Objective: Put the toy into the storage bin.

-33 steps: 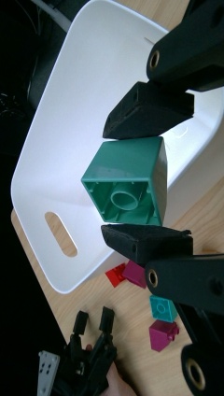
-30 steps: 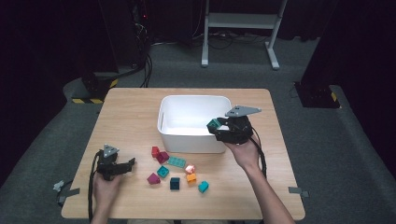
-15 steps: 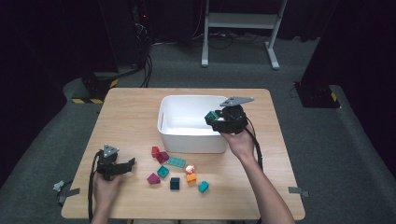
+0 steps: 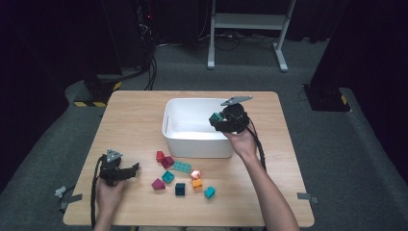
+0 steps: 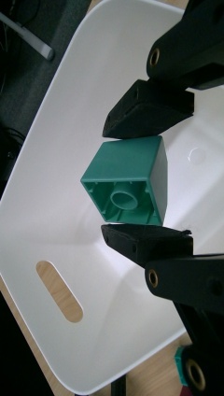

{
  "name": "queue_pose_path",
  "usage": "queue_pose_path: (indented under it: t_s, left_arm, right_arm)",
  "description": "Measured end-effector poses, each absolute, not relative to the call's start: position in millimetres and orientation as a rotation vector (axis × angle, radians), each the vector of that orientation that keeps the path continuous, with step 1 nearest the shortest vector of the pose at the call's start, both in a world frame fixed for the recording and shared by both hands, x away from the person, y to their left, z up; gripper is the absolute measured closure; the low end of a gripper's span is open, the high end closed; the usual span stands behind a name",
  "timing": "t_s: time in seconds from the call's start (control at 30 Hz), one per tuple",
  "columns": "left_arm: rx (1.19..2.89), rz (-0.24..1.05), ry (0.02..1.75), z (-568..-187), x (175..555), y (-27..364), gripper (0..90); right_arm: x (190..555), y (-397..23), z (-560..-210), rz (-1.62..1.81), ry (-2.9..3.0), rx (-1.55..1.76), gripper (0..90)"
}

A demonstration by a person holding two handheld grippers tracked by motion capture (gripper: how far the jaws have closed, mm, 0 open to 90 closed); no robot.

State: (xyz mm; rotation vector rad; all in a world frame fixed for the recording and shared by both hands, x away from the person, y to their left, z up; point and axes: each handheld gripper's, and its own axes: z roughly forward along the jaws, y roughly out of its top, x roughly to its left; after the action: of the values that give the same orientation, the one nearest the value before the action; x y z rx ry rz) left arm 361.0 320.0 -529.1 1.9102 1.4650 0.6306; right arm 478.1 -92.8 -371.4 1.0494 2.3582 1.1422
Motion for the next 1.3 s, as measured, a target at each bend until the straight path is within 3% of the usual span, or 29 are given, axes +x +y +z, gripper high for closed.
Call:
queue_pose_path:
  t_s: [0.27,1.3]
  left_arm:
    - [1.91,0.631,1.465,-529,361,320,15.7]
    - [1.91,0.631,1.465,-529,361,320,15.7]
  right_arm:
    - [480,-96,-375,1.148,2.333,1.078,33.7]
    - [440,-125,-366,1.313,2.235,1.017,36.5]
